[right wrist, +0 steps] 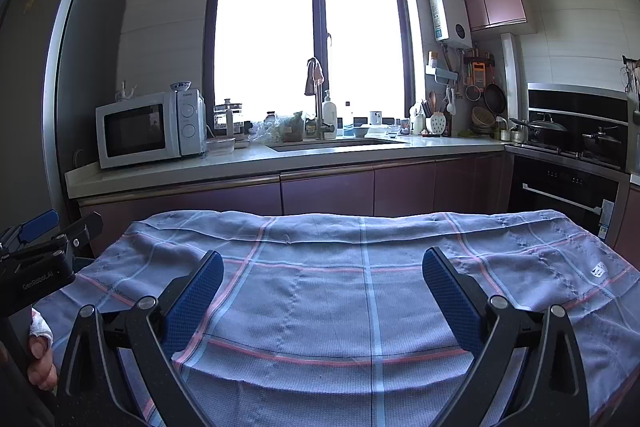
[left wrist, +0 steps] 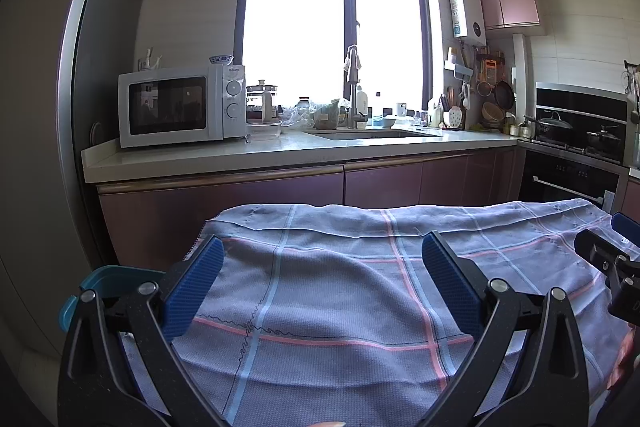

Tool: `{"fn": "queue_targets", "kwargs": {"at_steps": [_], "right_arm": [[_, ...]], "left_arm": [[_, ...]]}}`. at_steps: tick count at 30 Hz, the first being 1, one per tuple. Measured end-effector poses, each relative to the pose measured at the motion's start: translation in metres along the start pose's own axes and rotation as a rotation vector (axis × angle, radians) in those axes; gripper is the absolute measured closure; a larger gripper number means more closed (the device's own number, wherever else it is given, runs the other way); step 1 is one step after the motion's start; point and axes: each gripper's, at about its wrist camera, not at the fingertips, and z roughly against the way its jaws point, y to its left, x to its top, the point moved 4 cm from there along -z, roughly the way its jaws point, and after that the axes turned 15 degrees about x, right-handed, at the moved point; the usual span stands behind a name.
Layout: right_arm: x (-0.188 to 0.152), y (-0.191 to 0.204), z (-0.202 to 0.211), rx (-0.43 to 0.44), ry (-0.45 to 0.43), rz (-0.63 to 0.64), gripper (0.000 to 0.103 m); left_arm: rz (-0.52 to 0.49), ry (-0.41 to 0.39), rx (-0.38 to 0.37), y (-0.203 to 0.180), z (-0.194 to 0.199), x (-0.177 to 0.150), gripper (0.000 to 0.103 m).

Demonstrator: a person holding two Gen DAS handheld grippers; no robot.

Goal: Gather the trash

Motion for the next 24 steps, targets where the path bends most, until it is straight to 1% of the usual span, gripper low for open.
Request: {"fn": "queue_targets", "kwargs": {"at_steps": [24], "right_arm": [[-0.002,-0.0041,-0.0012,0.002,0.003,-0.002,0.007]], "left_arm": [[-0.005,0.009,-0.001,-0.0024,-0.0031,0.0003,0.006]]}}
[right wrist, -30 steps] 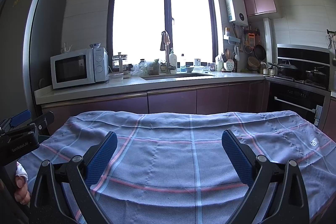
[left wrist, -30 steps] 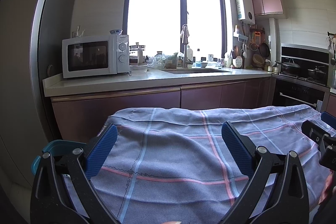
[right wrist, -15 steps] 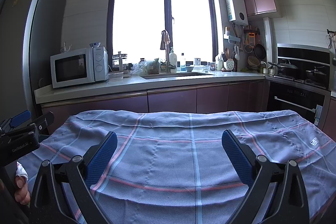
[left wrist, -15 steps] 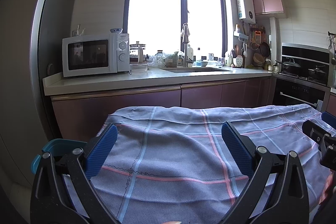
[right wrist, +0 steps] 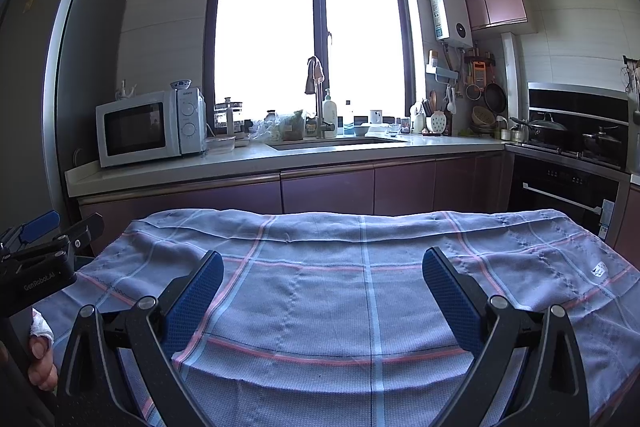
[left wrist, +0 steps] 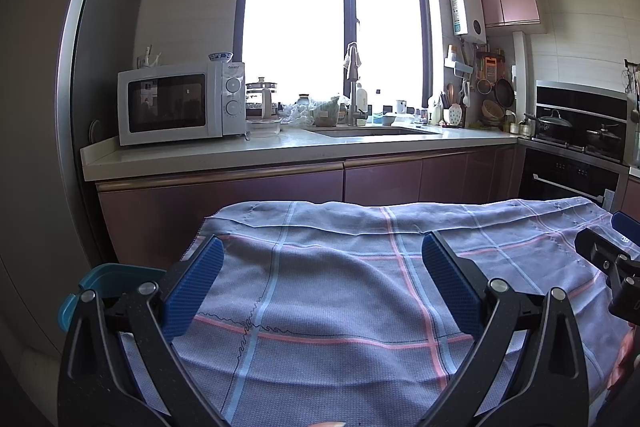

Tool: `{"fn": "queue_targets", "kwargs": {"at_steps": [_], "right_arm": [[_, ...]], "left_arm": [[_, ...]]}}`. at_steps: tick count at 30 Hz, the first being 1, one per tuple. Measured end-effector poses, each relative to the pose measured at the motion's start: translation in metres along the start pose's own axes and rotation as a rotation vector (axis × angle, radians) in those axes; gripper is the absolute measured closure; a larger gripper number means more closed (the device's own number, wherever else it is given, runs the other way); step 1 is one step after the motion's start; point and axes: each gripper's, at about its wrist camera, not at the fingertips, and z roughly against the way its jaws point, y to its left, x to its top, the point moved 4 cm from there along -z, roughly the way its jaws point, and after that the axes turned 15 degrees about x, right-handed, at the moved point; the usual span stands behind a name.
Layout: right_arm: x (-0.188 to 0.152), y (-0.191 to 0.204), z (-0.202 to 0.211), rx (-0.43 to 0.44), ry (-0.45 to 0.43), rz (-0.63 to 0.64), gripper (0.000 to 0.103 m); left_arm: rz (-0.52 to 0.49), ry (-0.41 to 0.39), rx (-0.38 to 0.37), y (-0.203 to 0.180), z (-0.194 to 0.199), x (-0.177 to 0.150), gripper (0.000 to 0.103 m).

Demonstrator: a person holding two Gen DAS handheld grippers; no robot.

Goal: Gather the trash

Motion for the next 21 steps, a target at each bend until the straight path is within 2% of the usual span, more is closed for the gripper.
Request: {"fn": "queue_targets", "kwargs": {"at_steps": [21], "right_arm": [[-0.0008,-0.0028,-0.0027,0.001,0.009,-0.002,0.007]], "left_arm": [[0.0,0.021,-0.004,-0.0036,-0.0042,-0.0058,0.006]]}}
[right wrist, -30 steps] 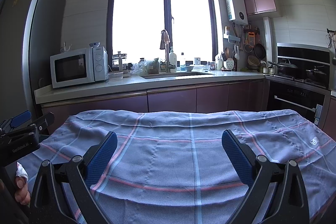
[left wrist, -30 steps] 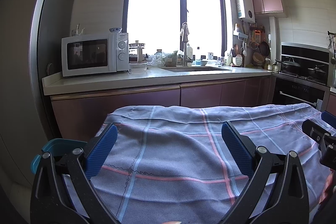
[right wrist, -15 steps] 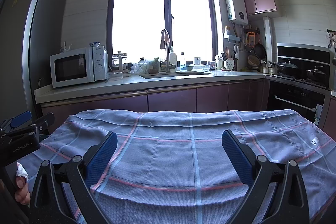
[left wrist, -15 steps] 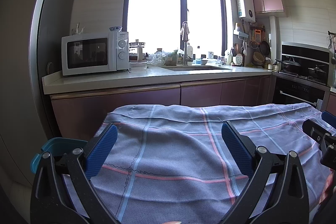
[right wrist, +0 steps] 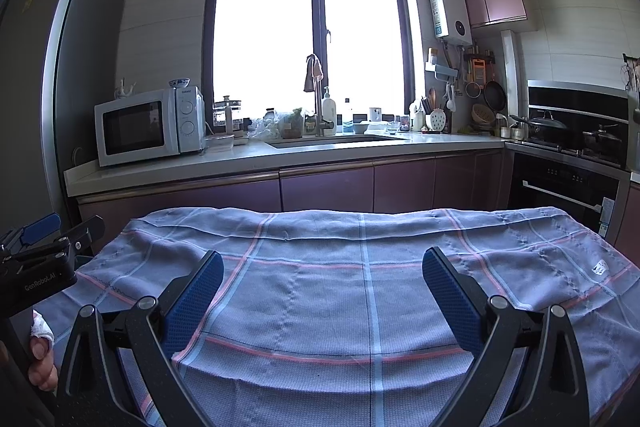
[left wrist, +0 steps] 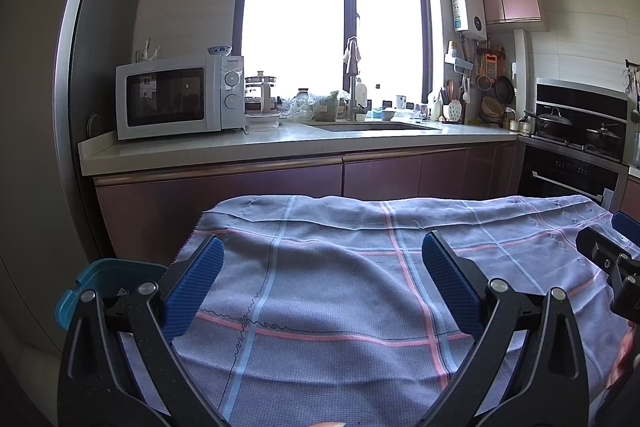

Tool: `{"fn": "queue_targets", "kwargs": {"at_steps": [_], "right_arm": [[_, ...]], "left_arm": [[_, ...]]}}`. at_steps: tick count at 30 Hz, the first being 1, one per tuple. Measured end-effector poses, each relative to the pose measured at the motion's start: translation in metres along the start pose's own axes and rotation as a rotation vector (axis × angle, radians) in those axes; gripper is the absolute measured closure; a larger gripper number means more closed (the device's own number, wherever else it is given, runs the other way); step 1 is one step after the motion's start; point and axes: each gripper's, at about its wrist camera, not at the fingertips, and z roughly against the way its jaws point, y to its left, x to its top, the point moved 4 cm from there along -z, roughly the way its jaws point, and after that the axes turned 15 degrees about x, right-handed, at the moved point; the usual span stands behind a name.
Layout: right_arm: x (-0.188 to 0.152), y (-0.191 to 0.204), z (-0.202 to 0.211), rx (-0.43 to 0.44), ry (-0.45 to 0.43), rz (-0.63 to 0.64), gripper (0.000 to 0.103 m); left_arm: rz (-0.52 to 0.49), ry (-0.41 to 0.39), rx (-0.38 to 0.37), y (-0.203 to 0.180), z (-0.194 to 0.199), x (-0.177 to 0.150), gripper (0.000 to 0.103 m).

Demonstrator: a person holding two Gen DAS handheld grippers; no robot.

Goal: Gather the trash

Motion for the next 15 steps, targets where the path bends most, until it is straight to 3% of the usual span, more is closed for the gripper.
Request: {"fn": "queue_targets", "kwargs": {"at_steps": [15], "right_arm": [[-0.0015,-0.0042,-0.0013,0.003,0.005,-0.015,0.007]], "left_arm": [[0.001,0.011,-0.004,0.0001,-0.0027,0.0014,0.006]]}}
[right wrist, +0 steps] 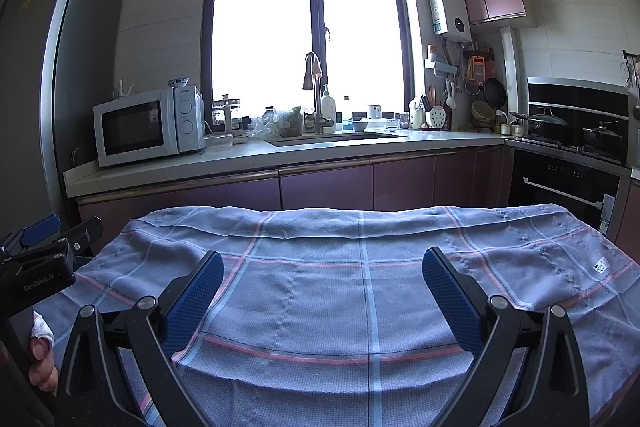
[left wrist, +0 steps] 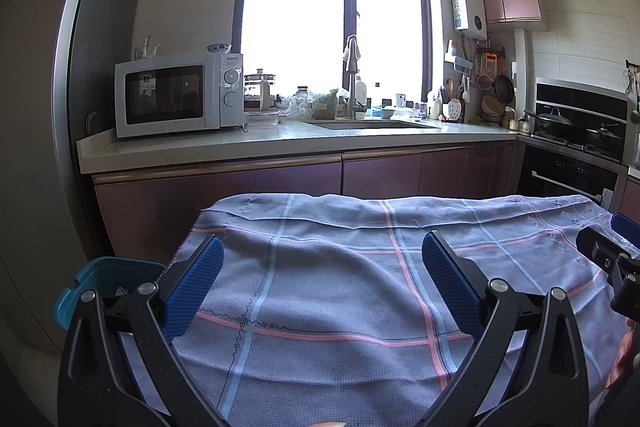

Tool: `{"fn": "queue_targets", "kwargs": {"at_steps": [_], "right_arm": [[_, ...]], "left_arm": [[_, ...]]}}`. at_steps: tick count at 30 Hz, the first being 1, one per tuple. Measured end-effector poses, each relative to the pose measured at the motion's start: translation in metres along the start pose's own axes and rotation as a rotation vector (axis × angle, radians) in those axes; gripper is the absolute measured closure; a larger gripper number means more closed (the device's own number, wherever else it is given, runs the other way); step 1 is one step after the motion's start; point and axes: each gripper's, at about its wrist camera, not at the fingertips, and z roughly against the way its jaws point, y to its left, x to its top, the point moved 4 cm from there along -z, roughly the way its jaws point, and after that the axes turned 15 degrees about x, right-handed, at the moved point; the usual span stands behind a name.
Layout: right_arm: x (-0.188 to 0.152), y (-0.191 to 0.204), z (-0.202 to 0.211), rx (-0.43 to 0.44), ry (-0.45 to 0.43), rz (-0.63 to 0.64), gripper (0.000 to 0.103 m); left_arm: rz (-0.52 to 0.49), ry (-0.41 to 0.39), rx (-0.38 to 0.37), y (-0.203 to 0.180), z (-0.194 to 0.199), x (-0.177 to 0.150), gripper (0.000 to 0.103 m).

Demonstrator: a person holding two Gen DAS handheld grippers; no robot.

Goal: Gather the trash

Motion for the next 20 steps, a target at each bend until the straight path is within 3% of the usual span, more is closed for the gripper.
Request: {"fn": "queue_targets", "kwargs": {"at_steps": [11,15,20], "right_arm": [[0.001,-0.011,-0.001,-0.002,0.014,-0.012,0.007],[0.003,-0.036,-0.012,-0.017,0.089,-0.044,0.007],[-0.008,-0.119,-0.042,-0.121,0.315,-0.145,0.007]], "left_arm": [[-0.019,0.044,0.011,-0.006,-0.012,-0.001,0.006],[-0.062,0.179,-0.018,-0.016,-0.039,-0.006,0.006],[-0.122,0.405,-0.062,-0.033,-0.099,-0.018,0.006]]}}
